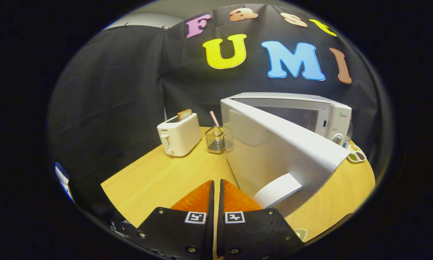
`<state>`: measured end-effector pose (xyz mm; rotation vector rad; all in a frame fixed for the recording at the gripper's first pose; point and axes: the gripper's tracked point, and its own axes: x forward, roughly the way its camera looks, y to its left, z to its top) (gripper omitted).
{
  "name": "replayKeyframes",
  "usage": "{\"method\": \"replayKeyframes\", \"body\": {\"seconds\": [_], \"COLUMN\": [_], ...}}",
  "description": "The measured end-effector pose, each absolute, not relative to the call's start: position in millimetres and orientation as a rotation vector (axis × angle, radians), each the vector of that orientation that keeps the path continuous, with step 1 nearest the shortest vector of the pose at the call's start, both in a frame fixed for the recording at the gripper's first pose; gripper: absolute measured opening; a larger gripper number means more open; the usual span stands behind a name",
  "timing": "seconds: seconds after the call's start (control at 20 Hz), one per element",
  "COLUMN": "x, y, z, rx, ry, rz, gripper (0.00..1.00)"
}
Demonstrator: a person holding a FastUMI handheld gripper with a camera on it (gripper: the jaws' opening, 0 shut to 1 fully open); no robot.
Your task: Open the microwave, put the food inside, and close the microwave door.
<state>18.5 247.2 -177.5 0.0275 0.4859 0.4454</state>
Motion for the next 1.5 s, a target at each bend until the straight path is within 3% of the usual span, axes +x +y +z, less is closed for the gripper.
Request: {"method": "replayKeyframes", "body": {"seconds": [1.5], "x": [199.1], "y": [119.0], "z": [-196.9], "rx": [0.082], "ry": [0.487], "rz": [0.191], "gripper": [0.05]}}
